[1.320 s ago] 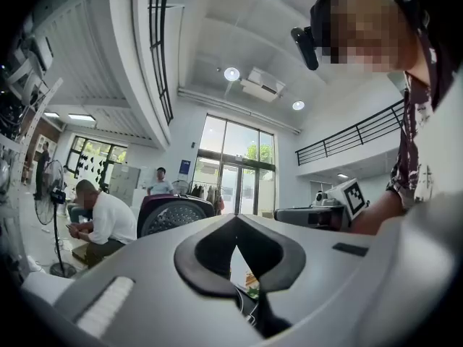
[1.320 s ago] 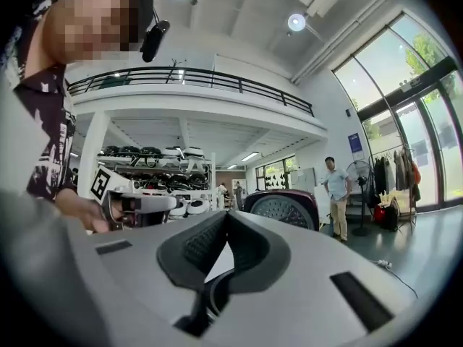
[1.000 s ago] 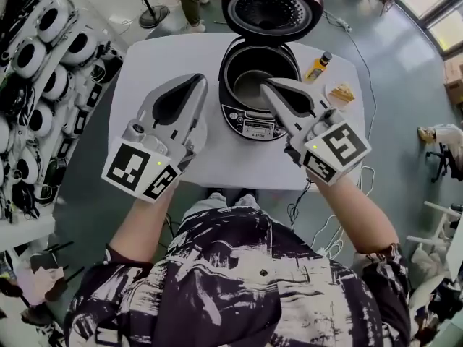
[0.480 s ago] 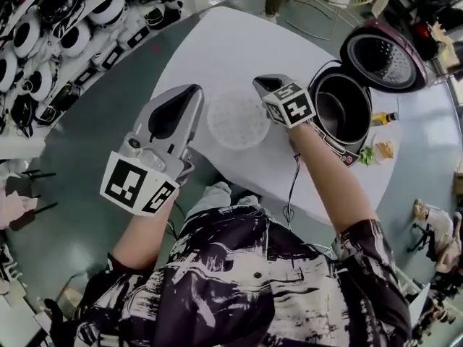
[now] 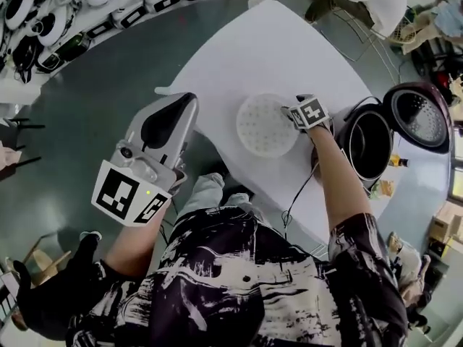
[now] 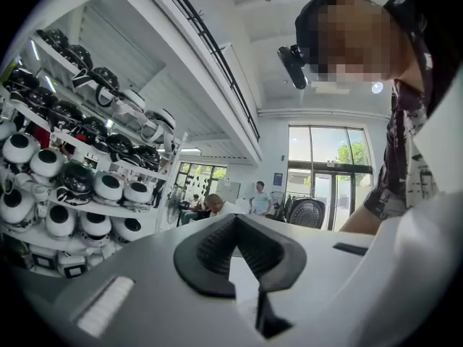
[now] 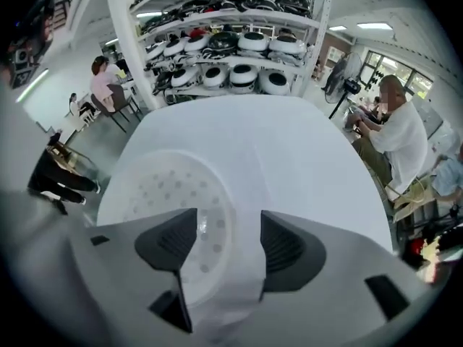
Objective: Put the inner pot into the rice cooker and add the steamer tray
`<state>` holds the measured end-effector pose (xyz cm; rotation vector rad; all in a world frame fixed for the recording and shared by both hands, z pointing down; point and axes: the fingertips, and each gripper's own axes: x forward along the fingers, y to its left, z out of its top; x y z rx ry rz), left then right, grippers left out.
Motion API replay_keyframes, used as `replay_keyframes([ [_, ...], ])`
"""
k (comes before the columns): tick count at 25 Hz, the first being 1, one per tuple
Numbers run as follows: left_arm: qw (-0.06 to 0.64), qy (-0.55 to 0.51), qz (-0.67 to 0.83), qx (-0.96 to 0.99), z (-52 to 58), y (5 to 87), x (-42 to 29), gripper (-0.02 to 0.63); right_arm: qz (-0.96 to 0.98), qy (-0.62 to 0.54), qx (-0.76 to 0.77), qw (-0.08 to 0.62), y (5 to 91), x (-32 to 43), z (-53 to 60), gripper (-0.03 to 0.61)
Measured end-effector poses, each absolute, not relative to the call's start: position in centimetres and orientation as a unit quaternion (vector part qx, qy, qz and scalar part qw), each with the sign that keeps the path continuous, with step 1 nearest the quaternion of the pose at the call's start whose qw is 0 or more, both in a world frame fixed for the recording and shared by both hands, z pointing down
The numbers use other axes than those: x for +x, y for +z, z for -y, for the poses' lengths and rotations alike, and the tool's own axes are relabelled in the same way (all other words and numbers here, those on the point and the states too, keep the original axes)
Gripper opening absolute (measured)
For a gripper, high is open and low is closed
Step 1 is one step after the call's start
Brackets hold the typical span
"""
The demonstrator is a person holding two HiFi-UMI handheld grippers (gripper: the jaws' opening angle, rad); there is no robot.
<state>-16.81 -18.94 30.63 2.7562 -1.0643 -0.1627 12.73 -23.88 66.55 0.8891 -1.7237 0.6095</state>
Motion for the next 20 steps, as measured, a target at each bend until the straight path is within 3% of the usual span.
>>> replay_keyframes([
  [12, 0.096, -0.038, 0.374, 0.922, 19.6, 32.0, -18.2, 0.005, 0.686, 0.281, 0.343, 0.576, 72.0, 13.4, 23.1, 0.042],
  [15, 0.092, -0.036, 0.371, 0.924, 19.8, 31.6, -17.9, 0.005, 0.686, 0.31, 0.34, 0.563, 71.9, 13.1, 23.0, 0.005],
  [20, 0.087, -0.036, 0.353, 0.931, 19.7, 30.7, -16.2, 0.005, 0.687, 0.335, 0.356, 0.537, 70.0, 13.4, 22.9, 0.0],
])
